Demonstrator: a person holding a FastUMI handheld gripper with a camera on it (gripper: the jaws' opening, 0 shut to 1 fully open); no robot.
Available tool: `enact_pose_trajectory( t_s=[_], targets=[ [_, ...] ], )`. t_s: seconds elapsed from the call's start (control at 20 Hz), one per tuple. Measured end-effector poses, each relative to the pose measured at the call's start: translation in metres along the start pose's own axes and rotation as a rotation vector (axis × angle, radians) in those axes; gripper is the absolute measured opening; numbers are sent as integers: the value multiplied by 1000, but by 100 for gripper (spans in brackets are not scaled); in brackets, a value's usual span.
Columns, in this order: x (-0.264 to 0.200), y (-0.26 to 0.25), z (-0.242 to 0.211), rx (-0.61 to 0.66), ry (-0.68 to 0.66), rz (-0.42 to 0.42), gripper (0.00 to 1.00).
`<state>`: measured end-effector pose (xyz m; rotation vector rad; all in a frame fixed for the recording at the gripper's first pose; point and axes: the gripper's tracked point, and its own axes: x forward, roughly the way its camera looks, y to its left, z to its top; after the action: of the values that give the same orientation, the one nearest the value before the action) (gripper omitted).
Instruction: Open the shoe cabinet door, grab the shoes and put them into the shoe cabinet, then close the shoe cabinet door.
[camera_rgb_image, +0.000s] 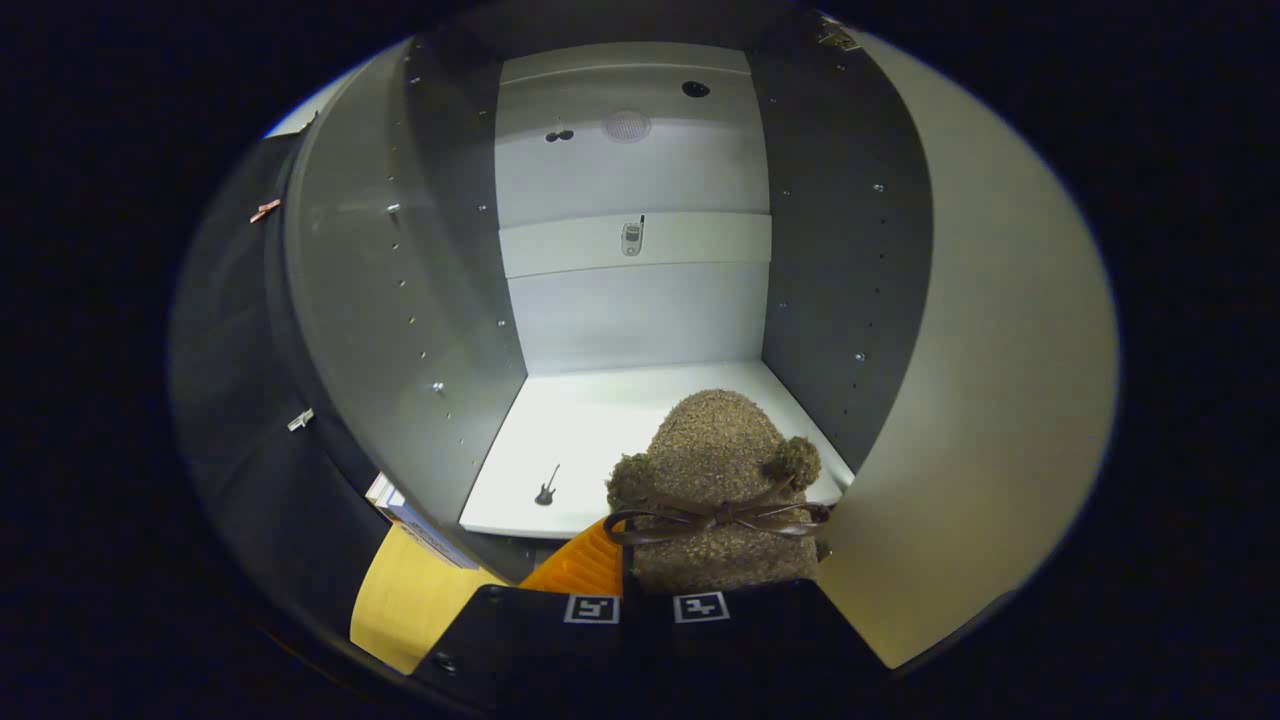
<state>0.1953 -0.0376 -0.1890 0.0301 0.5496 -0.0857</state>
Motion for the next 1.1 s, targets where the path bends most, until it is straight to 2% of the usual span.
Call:
enact_pose_trajectory(
  t_s=[0.4,0.6,0.95,1.1],
  targets=[
    [79,-2,42,1,5,15,5],
    [127,-1,56,35,22,50,5],
    [197,-1,49,78,107,69,5],
    [212,3,43,42,140,64,5]
  ],
)
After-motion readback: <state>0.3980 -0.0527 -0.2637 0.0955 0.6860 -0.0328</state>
